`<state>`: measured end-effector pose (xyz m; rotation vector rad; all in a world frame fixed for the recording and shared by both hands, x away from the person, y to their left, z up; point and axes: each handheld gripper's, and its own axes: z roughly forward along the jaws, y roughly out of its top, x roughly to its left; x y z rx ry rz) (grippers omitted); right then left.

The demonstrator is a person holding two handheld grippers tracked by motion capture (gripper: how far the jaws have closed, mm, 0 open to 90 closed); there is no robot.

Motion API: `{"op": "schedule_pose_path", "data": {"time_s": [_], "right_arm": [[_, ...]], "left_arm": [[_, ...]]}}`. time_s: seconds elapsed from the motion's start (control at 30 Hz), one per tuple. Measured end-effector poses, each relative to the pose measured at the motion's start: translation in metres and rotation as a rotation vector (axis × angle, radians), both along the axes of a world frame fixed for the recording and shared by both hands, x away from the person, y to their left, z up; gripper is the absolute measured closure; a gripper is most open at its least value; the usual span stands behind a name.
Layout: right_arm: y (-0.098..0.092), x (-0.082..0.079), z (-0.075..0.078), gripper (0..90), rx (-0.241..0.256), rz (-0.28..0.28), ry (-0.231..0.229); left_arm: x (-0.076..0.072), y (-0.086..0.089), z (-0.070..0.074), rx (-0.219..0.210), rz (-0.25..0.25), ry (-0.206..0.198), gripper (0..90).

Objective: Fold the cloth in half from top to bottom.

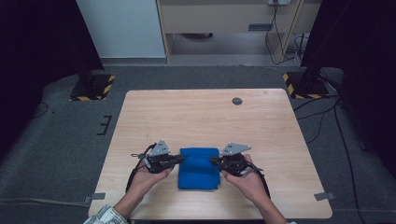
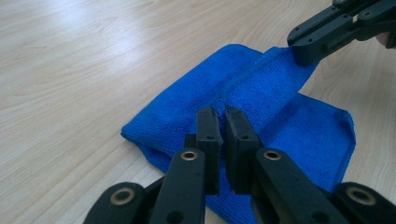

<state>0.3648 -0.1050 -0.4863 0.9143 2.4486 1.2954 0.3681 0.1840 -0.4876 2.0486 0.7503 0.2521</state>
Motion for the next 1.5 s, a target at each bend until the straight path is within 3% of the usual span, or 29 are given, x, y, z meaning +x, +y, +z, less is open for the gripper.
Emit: {"op": "schedule_pose_path", "data": {"time_s": [0.2,0.43,0.57,0.83,1.13,1.37,1.5], "right_arm": [[0.001,-0.003,-0.003,84.8,-0.008,0.009,0.004],[-0.003,-0.011,-0.010,84.1,-0.018,0.011,0.012],[-0.005,-0.016,-0.014,83.8,-0.021,0.015,0.021],[-0.001,-0.024,-0.017,83.2,-0.011,0.029,0.026],[0.003,-0.032,-0.024,81.8,-0.027,0.040,0.032],[-0.001,-0.036,-0.027,74.3,-0.034,0.042,0.047],[-0.001,-0.040,-0.023,65.3,-0.029,0.048,0.053]], "left_arm": [[-0.004,0.001,-0.003,-0.008,-0.005,0.016,84.9],[-0.014,-0.002,-0.009,0.007,-0.036,0.031,82.6],[-0.018,-0.004,-0.014,0.037,-0.055,0.044,82.3],[-0.022,0.001,-0.015,0.040,-0.041,0.043,82.8],[-0.027,0.002,-0.021,0.067,-0.065,0.065,81.4],[-0.035,0.001,-0.024,0.074,-0.092,0.058,72.8],[-0.039,0.001,-0.025,0.081,-0.098,0.055,68.3]]}}
